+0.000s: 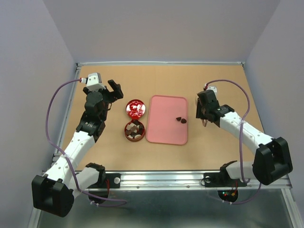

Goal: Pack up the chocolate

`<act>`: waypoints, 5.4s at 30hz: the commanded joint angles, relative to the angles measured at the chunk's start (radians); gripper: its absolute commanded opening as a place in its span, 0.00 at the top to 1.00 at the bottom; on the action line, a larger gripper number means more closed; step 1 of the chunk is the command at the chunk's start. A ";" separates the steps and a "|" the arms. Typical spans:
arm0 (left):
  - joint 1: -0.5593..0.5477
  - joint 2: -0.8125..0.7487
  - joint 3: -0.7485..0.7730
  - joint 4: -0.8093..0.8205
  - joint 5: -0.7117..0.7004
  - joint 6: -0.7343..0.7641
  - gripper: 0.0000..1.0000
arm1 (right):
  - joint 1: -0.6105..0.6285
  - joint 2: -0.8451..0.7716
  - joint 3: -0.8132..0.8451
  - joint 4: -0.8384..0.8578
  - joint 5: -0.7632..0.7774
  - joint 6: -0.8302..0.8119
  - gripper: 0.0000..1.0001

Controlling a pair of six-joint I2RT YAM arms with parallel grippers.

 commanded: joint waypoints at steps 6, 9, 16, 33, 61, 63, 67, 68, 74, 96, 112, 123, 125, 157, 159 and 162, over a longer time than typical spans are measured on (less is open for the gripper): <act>-0.009 -0.005 0.035 0.037 -0.012 0.014 0.01 | -0.040 0.098 -0.060 0.125 -0.059 0.020 0.53; -0.013 -0.011 0.033 0.037 -0.023 0.014 0.01 | -0.055 0.135 -0.062 0.147 -0.082 0.020 0.53; -0.020 0.004 0.033 0.035 -0.030 0.017 0.01 | -0.089 0.222 -0.060 0.199 -0.110 0.003 0.53; -0.029 0.007 0.041 0.021 -0.047 0.021 0.01 | -0.147 0.377 0.010 0.283 -0.162 -0.026 0.32; -0.039 0.004 -0.054 -0.052 -0.073 -0.114 0.01 | -0.147 0.033 0.150 0.191 -0.379 -0.075 0.03; -0.039 0.001 -0.068 -0.068 -0.078 -0.128 0.01 | -0.143 0.052 0.162 0.222 -0.444 -0.077 0.04; -0.046 -0.005 -0.096 -0.103 -0.086 -0.153 0.01 | -0.078 0.132 0.214 0.263 -0.495 -0.090 0.06; -0.049 -0.005 -0.100 -0.108 -0.089 -0.156 0.01 | -0.063 0.170 0.230 0.265 -0.490 -0.095 0.07; -0.089 0.019 -0.139 -0.172 -0.119 -0.217 0.06 | 0.012 0.289 0.335 0.277 -0.485 -0.121 0.07; -0.241 0.177 -0.185 -0.434 -0.118 -0.407 0.38 | 0.114 0.618 0.578 0.411 -0.763 -0.159 0.24; -0.256 0.176 -0.211 -0.473 -0.105 -0.441 0.58 | 0.195 0.722 0.667 0.424 -0.832 -0.172 0.26; -0.261 0.213 -0.197 -0.473 -0.102 -0.432 0.70 | 0.213 0.796 0.702 0.429 -0.849 -0.193 0.29; -0.261 0.219 -0.194 -0.471 -0.107 -0.430 0.71 | 0.216 0.816 0.713 0.432 -0.858 -0.196 0.29; -0.264 0.312 -0.139 -0.425 -0.124 -0.355 0.98 | 0.216 0.945 0.767 0.521 -0.982 -0.130 0.31; -0.264 0.328 -0.126 -0.419 -0.132 -0.345 0.98 | 0.215 0.948 0.765 0.530 -0.981 -0.124 0.31; -0.263 0.352 -0.108 -0.407 -0.136 -0.334 0.98 | 0.215 0.948 0.756 0.550 -0.984 -0.118 0.32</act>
